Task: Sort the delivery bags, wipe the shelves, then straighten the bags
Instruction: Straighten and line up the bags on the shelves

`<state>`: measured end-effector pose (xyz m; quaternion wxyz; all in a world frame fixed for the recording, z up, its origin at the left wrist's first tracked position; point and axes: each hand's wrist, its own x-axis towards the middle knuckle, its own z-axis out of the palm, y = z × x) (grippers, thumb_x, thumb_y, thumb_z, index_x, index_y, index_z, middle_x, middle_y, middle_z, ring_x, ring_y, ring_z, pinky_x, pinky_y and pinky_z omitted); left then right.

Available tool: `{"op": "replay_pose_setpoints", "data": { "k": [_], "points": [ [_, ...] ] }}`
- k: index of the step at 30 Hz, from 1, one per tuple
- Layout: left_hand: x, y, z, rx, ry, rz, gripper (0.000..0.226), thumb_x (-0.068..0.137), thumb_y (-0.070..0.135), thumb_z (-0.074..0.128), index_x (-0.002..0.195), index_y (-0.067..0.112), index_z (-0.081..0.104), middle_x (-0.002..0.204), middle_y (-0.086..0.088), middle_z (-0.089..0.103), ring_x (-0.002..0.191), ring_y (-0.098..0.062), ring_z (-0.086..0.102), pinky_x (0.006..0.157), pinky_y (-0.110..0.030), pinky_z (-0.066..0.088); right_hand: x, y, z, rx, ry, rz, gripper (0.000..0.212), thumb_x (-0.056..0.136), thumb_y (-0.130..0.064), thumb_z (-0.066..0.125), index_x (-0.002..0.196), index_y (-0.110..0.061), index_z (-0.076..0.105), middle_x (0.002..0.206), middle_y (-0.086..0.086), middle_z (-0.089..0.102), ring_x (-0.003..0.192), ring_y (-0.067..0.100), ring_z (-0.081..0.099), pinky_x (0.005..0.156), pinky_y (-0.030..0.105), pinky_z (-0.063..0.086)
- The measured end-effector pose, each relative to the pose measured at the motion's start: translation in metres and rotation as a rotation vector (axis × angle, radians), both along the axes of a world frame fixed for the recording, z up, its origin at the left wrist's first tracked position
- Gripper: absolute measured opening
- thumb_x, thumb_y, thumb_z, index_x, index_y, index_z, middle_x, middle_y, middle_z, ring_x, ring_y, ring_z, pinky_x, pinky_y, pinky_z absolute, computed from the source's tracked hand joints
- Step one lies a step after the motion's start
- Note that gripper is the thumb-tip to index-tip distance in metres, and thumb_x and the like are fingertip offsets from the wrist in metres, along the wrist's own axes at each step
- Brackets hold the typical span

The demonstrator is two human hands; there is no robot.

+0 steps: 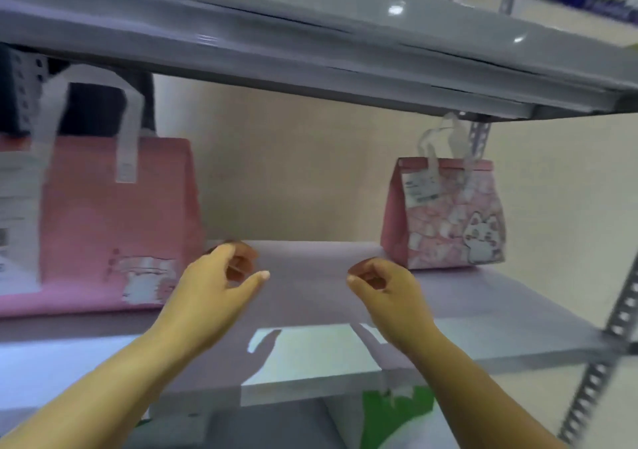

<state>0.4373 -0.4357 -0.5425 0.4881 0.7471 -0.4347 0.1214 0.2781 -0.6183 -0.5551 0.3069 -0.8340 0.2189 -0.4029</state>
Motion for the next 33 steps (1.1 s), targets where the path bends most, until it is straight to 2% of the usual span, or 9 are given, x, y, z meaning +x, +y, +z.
{"op": "replay_pose_setpoints", "data": {
  "k": [3, 6, 10, 12, 19, 22, 26, 30, 33],
  "points": [
    [-0.028, -0.045, -0.006, 0.061, -0.02, -0.028, 0.014, 0.078, 0.034, 0.069, 0.08, 0.035, 0.055, 0.082, 0.016, 0.062, 0.076, 0.0, 0.059, 0.063, -0.01, 0.039, -0.036, -0.046, 0.002, -0.02, 0.028, -0.062, 0.011, 0.083, -0.028, 0.065, 0.074, -0.035, 0.063, 0.074, -0.021, 0.065, 0.072, -0.008, 0.058, 0.058, 0.003, 0.04],
    [-0.053, -0.091, -0.008, 0.088, -0.025, -0.046, 0.014, 0.078, 0.034, 0.069, 0.076, 0.034, 0.055, 0.08, 0.016, 0.062, 0.074, 0.0, 0.058, 0.06, -0.01, 0.039, -0.069, -0.093, 0.008, -0.015, 0.021, -0.122, 0.014, 0.081, -0.029, 0.064, 0.071, -0.039, 0.061, 0.07, -0.023, 0.064, 0.069, -0.012, 0.057, 0.053, 0.005, 0.039],
    [-0.083, -0.155, -0.009, 0.078, 0.046, -0.082, 0.014, 0.077, 0.032, 0.071, 0.077, 0.03, 0.057, 0.079, 0.01, 0.062, 0.072, -0.004, 0.058, 0.057, -0.014, 0.039, -0.098, -0.154, 0.014, -0.001, -0.011, -0.197, 0.003, 0.084, -0.031, 0.061, 0.086, -0.032, 0.063, 0.078, -0.02, 0.065, 0.074, -0.003, 0.059, 0.059, 0.015, 0.041],
    [-0.094, -0.186, -0.008, 0.076, 0.088, -0.089, 0.015, 0.076, 0.032, 0.072, 0.079, 0.028, 0.057, 0.08, 0.01, 0.062, 0.073, -0.004, 0.057, 0.056, -0.013, 0.038, -0.108, -0.183, 0.016, 0.003, -0.03, -0.249, 0.01, 0.085, -0.032, 0.062, 0.094, -0.03, 0.061, 0.083, -0.019, 0.064, 0.076, 0.001, 0.059, 0.06, 0.019, 0.041],
    [-0.112, -0.274, -0.003, 0.193, 0.185, -0.121, 0.039, 0.075, 0.042, 0.07, 0.102, 0.034, 0.043, 0.105, 0.012, 0.05, 0.094, -0.009, 0.052, 0.068, -0.022, 0.037, -0.123, -0.266, 0.019, -0.092, -0.052, -0.426, 0.049, 0.083, -0.027, 0.066, 0.127, -0.013, 0.048, 0.124, 0.009, 0.052, 0.106, 0.024, 0.051, 0.088, 0.032, 0.039],
    [-0.112, -0.296, 0.0, 0.147, 0.222, -0.161, 0.043, 0.075, 0.037, 0.071, 0.1, 0.037, 0.036, 0.093, 0.024, 0.045, 0.081, 0.004, 0.048, 0.063, -0.016, 0.036, -0.121, -0.293, 0.021, 0.021, 0.064, -0.48, 0.07, 0.083, -0.032, 0.066, 0.14, -0.009, 0.032, 0.138, 0.013, 0.04, 0.126, 0.034, 0.037, 0.102, 0.044, 0.035],
    [-0.108, -0.32, 0.001, 0.087, 0.387, -0.19, 0.05, 0.073, 0.034, 0.075, 0.102, 0.033, 0.033, 0.084, 0.03, 0.033, 0.074, 0.004, 0.042, 0.057, -0.013, 0.031, -0.113, -0.315, 0.013, 0.143, 0.152, -0.382, 0.065, 0.076, -0.029, 0.07, 0.128, -0.011, 0.036, 0.13, 0.013, 0.042, 0.119, 0.034, 0.038, 0.097, 0.046, 0.038],
    [-0.102, -0.336, -0.009, 0.091, 0.472, -0.241, 0.054, 0.073, 0.031, 0.074, 0.115, 0.032, 0.042, 0.103, 0.023, 0.055, 0.093, -0.003, 0.055, 0.077, -0.025, 0.041, -0.103, -0.329, 0.007, 0.216, 0.125, -0.263, 0.061, 0.071, -0.022, 0.074, 0.12, -0.01, 0.038, 0.124, 0.011, 0.047, 0.113, 0.033, 0.048, 0.096, 0.049, 0.043],
    [-0.1, -0.34, -0.016, 0.059, 0.494, -0.232, 0.056, 0.073, 0.028, 0.073, 0.12, 0.033, 0.044, 0.108, 0.017, 0.061, 0.098, -0.007, 0.058, 0.083, -0.027, 0.043, -0.094, -0.336, 0.002, 0.223, 0.048, -0.249, 0.051, 0.071, -0.017, 0.071, 0.112, -0.011, 0.042, 0.118, 0.01, 0.051, 0.103, 0.029, 0.054, 0.089, 0.046, 0.049]
  ]
}}
